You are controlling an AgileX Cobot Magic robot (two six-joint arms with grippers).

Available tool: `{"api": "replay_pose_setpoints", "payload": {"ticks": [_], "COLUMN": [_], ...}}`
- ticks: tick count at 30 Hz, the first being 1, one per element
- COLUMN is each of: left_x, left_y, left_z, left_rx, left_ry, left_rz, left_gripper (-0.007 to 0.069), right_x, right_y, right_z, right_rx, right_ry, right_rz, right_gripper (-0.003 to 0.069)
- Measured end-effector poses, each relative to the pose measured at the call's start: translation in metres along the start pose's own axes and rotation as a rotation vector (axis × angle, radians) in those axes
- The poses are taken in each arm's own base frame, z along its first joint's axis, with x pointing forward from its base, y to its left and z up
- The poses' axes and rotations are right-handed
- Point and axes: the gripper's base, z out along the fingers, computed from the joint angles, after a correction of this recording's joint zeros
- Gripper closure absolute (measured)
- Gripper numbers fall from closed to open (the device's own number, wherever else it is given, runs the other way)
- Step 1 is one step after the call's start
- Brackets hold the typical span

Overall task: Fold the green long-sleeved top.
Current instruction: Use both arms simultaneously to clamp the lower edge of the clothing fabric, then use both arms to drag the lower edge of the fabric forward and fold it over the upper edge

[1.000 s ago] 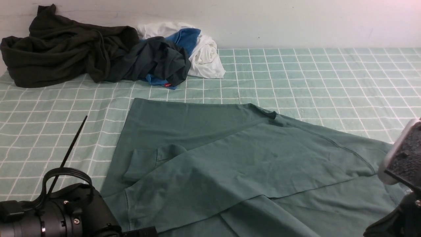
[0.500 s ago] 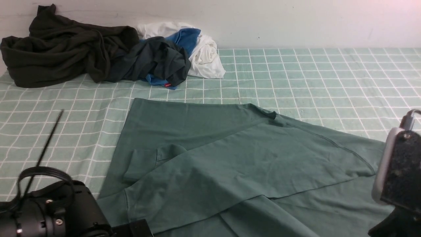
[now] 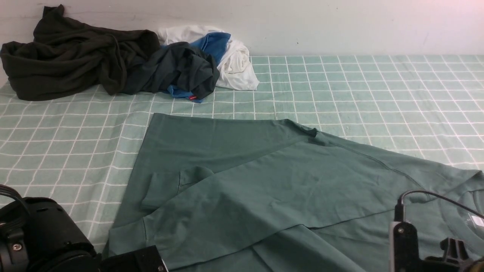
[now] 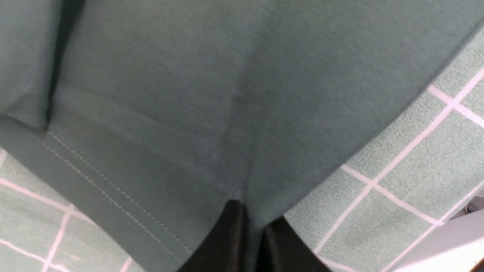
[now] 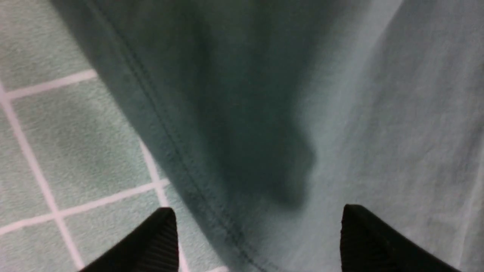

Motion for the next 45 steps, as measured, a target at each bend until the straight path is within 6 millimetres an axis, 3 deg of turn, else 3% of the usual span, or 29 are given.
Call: {"api": "replay_pose_setpoints", "payload": {"ticks": [5,8,15,16,17,18,19,22,25,29,30,32,33,34,35,36,38,43,45], "left_x": [0.000,0.000,-0.001,-0.001,-0.001,-0.002,-0.002,-0.003,-0.010,-0.022,-0.028,-0.036,-0.037,-0.045,-0.051,-0.051,-0.068,-0.104,-0.112], "left_y": [0.000,0.000,0.001,0.001,0.002,0.002,0.002,0.003,0.012,0.037,0.057,0.083,0.086,0.108,0.126,0.126,0.166,0.235,0.250], "left_z": [0.000,0.000,0.000,0.000,0.000,0.000,0.000,-0.002,-0.016,-0.046,-0.063,-0.079,-0.080,-0.089,-0.094,-0.094,-0.099,-0.090,-0.084], "left_rx": [0.000,0.000,-0.007,-0.008,-0.015,-0.015,-0.018,-0.027,-0.068,-0.141,-0.178,-0.211,-0.215,-0.236,-0.252,-0.252,-0.278,-0.310,-0.316], "left_ry": [-0.001,-0.001,-0.006,-0.008,-0.017,-0.019,-0.022,-0.025,-0.039,-0.104,-0.146,-0.182,-0.184,-0.200,-0.206,-0.206,-0.215,-0.231,-0.236], "left_rz": [-0.001,-0.001,0.002,0.003,0.005,0.005,0.007,0.007,-0.013,-0.080,-0.129,-0.169,-0.167,-0.192,-0.203,-0.203,-0.234,-0.288,-0.299], "left_gripper": [0.0608,0.0608,0.0608,0.0608,0.0608,0.0608,0.0608,0.0608,0.0608,0.0608,0.0608,0.0608,0.0608,0.0608,0.0608,0.0608,0.0608,0.0608,0.0608], "right_x": [-0.003,-0.003,-0.002,-0.002,-0.002,-0.002,-0.002,-0.005,-0.015,-0.028,-0.031,-0.032,-0.032,-0.035,-0.035,-0.037,-0.042,-0.053,-0.057], "right_y": [-0.001,-0.002,-0.003,-0.004,-0.004,-0.004,-0.004,-0.009,-0.026,-0.067,-0.092,-0.119,-0.122,-0.142,-0.155,-0.159,-0.187,-0.239,-0.249], "right_z": [0.015,0.018,0.018,0.018,0.019,0.019,0.019,0.014,-0.002,-0.032,-0.045,-0.053,-0.051,-0.054,-0.054,-0.053,-0.046,-0.022,-0.014], "right_rx": [-0.033,-0.041,-0.025,-0.023,-0.018,-0.017,-0.016,-0.012,0.023,0.132,0.176,0.200,0.197,0.208,0.207,0.205,0.207,0.242,0.249], "right_ry": [0.038,0.047,0.061,0.061,0.062,0.061,0.061,0.071,0.077,0.015,-0.020,-0.052,-0.051,-0.075,-0.088,-0.094,-0.112,-0.134,-0.139], "right_rz": [-0.021,-0.051,-0.102,-0.105,-0.112,-0.112,-0.114,-0.117,-0.106,-0.013,0.058,0.123,0.125,0.159,0.185,0.187,0.215,0.259,0.268], "right_gripper": [0.0139,0.0186,0.0458,0.0468,0.0561,0.0561,0.0621,0.0643,0.0645,0.0645,0.0645,0.0645,0.0645,0.0645,0.0645,0.0645,0.0645,0.0645,0.0645]}}
